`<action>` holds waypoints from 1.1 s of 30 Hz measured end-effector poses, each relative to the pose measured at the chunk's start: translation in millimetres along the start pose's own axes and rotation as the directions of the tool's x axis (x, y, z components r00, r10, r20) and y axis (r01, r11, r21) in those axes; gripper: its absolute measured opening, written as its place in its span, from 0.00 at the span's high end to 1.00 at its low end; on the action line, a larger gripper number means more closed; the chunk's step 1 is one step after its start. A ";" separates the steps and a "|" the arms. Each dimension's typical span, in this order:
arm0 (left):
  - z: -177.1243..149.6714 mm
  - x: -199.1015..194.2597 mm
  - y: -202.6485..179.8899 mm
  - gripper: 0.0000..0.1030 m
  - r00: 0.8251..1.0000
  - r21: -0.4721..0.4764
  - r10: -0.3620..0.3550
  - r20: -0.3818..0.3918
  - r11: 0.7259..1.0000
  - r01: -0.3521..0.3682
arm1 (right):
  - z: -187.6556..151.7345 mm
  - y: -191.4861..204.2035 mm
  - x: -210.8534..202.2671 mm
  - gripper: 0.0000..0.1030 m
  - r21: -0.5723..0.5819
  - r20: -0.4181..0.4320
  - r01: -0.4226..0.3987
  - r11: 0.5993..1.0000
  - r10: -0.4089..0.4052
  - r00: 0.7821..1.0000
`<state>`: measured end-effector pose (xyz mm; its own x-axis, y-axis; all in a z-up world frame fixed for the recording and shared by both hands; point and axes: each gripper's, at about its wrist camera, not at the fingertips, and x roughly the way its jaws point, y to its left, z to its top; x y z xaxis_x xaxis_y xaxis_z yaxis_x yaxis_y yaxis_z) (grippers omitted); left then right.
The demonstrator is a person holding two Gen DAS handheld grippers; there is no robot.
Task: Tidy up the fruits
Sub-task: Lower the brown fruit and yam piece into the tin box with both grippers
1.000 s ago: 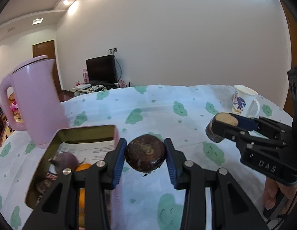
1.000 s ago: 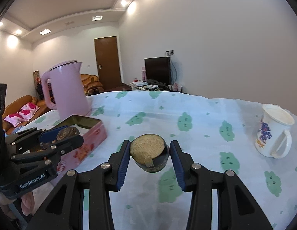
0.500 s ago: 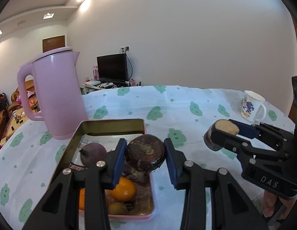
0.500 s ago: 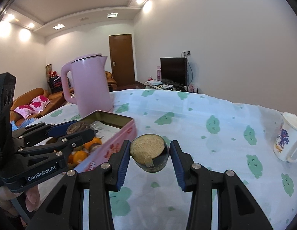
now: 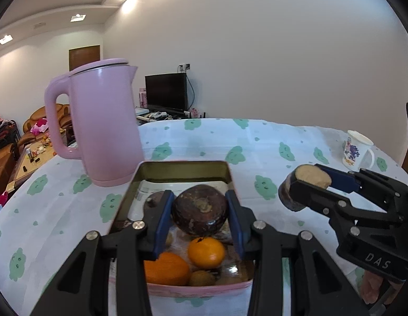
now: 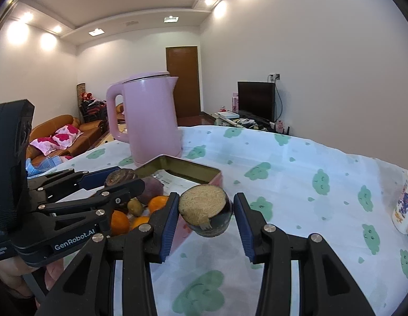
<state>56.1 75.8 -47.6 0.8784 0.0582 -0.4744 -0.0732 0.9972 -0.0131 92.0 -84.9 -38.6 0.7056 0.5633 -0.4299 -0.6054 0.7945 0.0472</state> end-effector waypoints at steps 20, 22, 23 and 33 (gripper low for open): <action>-1.8 0.1 46.3 0.60 0.998 -0.057 0.063 -0.006 0.996 -0.064 | 17.2 42.3 23.9 0.57 -0.058 -0.009 -0.060 0.996 0.060 0.998; -2.2 0.3 50.0 0.60 0.998 -0.062 0.069 -0.008 0.996 -0.069 | 17.7 46.2 25.6 0.57 -0.063 -0.012 -0.065 0.996 0.064 0.998; -2.3 0.6 52.4 0.60 0.997 -0.065 0.070 -0.011 0.995 -0.071 | 18.1 47.8 26.4 0.57 -0.066 -0.013 -0.066 0.996 0.065 0.998; -3.8 4.0 66.0 0.60 0.996 -0.084 0.082 -0.030 0.993 -0.084 | 21.8 57.2 32.4 0.57 -0.073 -0.015 -0.076 0.994 0.075 0.997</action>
<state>53.0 141.6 -53.8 0.8547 0.1382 -0.5004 -0.1863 0.9813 -0.0473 88.2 -16.3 -30.2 0.6527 0.6177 -0.4386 -0.6826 0.7307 0.0133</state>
